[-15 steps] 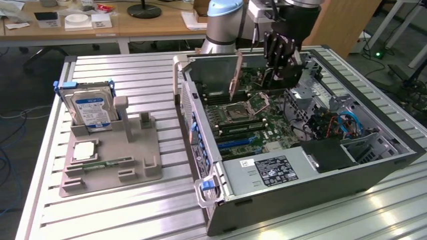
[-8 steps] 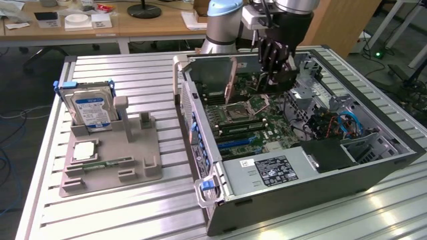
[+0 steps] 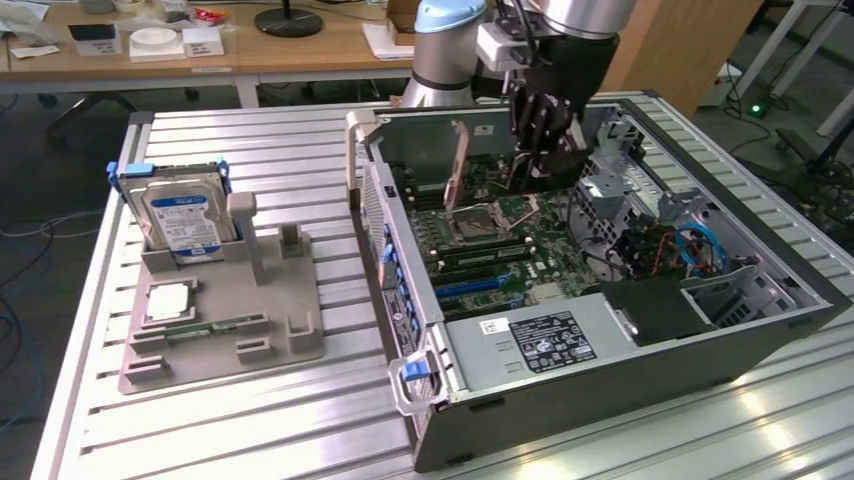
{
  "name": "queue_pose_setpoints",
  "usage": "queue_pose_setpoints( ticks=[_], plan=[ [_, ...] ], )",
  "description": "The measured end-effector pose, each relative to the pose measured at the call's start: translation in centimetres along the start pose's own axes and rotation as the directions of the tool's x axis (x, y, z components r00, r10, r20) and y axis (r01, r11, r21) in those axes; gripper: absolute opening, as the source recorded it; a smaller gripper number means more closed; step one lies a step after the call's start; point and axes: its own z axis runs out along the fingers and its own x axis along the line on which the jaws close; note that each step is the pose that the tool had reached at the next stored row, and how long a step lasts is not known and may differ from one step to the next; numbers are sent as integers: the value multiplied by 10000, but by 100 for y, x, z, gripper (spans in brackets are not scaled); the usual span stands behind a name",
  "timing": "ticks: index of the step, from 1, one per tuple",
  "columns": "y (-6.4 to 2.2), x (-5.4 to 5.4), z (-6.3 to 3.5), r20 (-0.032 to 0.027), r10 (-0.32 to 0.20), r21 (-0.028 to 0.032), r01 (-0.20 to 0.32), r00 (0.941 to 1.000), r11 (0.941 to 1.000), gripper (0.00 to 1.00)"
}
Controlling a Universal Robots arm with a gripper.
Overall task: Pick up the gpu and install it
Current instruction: 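Insert the gpu into the slot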
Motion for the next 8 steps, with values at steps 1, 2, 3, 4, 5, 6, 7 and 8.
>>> queue_pose_setpoints(
  ticks=[1,2,3,4,5,6,7,8],
  plan=[
    [10,5,8,2,-8,1,8,10000,10000,27],
    [25,5,23,2,-9,0,9,10000,10000,27],
    [46,6,40,1,-8,0,8,10000,10000,27],
    [69,5,60,0,-9,0,9,10000,10000,27],
    [87,5,76,2,-8,5,8,10000,10000,27],
    [101,5,86,1,-9,35,9,10000,10000,27],
    [113,5,92,-3,-10,102,10,10000,9999,27],
    [125,5,99,-5,-11,165,11,10000,9999,27]
  ],
)
